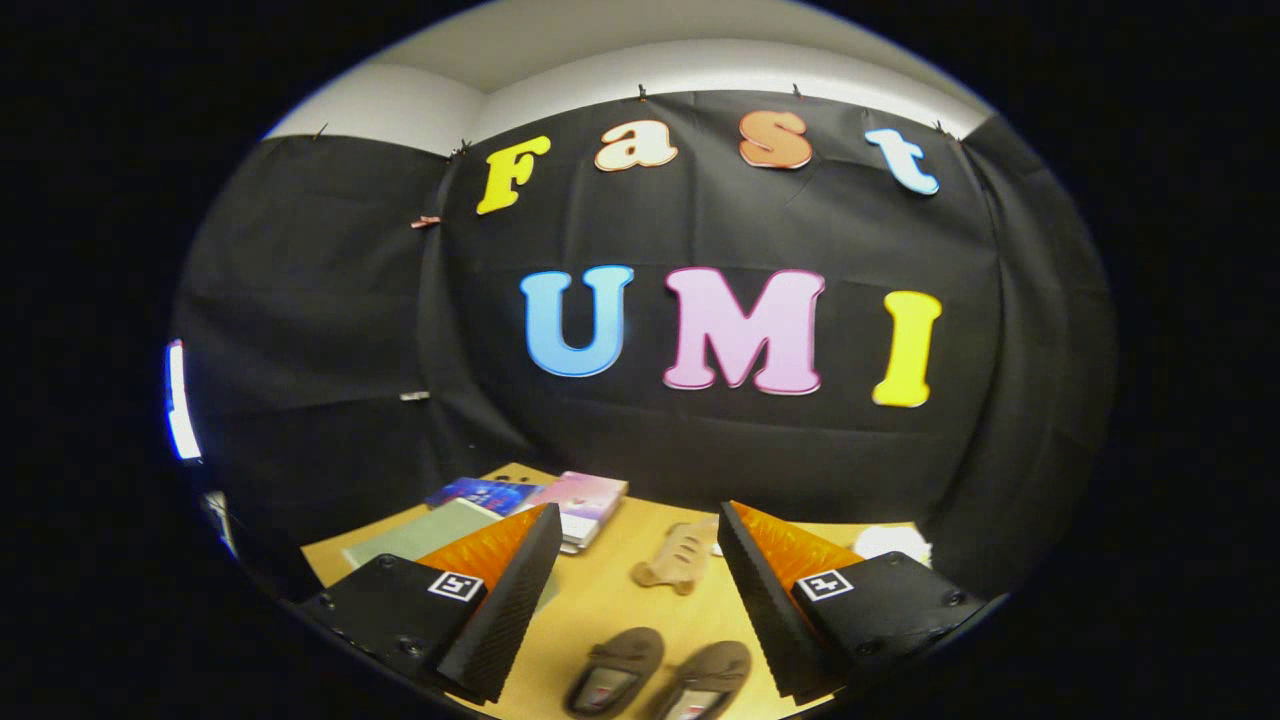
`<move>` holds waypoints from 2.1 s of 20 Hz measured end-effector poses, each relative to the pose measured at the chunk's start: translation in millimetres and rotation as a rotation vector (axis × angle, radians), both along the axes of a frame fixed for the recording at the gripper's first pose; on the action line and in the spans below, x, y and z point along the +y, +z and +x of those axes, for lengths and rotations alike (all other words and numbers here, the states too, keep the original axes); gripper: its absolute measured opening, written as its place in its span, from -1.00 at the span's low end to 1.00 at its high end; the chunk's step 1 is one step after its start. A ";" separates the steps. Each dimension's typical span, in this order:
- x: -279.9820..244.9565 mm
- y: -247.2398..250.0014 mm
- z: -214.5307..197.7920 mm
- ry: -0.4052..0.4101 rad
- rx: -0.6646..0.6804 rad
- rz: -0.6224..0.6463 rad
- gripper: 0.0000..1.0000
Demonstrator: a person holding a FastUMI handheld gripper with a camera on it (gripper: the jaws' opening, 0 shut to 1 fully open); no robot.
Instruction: Open the storage box then place both shoes into the box .Put the left shoe in first, then the right shoe, with the right side of both shoes facing outward in a uniform manner.
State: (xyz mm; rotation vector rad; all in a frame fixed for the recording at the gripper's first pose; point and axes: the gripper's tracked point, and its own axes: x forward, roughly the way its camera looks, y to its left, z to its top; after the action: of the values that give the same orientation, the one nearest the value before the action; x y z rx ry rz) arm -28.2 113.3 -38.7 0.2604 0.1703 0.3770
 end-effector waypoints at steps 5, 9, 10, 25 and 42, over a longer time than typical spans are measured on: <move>87.5 -44.2 -21.7 0.402 0.282 0.368 0.95; 115.0 -84.4 -15.9 0.500 0.498 0.587 0.96; 120.6 -94.3 -14.9 0.520 0.535 0.628 0.95; 211.4 -204.1 -0.9 0.671 0.896 1.007 0.91; 212.3 -172.2 -11.0 0.787 0.860 1.148 -0.20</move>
State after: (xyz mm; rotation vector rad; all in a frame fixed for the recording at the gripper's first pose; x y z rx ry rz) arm -39.2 325.6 -210.8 1.5168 0.9176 1.1172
